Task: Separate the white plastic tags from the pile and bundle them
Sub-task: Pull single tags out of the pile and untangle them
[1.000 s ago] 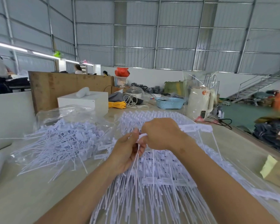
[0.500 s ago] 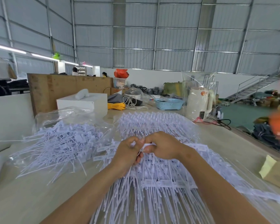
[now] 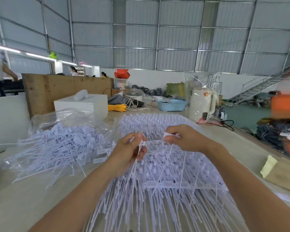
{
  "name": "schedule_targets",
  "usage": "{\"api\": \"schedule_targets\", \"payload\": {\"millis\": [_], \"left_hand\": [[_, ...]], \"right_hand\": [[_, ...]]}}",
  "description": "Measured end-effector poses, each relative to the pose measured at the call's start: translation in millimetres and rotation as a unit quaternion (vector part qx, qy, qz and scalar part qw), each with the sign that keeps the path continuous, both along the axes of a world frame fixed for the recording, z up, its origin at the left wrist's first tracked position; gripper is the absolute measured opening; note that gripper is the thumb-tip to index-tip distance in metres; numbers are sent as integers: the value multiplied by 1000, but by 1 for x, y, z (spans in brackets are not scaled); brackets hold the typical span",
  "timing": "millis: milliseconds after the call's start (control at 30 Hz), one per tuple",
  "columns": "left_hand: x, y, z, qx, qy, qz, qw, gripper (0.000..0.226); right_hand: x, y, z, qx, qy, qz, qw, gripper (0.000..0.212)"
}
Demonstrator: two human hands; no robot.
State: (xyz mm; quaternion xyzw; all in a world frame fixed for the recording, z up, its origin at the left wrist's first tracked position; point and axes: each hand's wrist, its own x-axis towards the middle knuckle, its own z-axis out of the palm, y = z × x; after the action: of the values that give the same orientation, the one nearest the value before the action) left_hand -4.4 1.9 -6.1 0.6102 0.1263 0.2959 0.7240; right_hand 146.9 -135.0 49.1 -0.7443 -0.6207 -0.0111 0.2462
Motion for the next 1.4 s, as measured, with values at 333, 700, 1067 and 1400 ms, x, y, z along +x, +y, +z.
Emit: {"api": "schedule_targets", "payload": {"millis": [333, 700, 1067, 1400], "left_hand": [[3, 6, 7, -242, -97, -52, 964, 16], [8, -14, 1, -111, -34, -34, 993, 9], [22, -11, 2, 36, 4, 11, 999, 11], [33, -18, -15, 67, 9, 61, 996, 14]], "right_hand": [[9, -36, 43, 117, 207, 34, 971, 19], [-30, 25, -3, 31, 200, 57, 978, 17], [-11, 29, -16, 90, 260, 46, 960, 19], [-8, 23, -44, 97, 174, -8, 980, 32]]}}
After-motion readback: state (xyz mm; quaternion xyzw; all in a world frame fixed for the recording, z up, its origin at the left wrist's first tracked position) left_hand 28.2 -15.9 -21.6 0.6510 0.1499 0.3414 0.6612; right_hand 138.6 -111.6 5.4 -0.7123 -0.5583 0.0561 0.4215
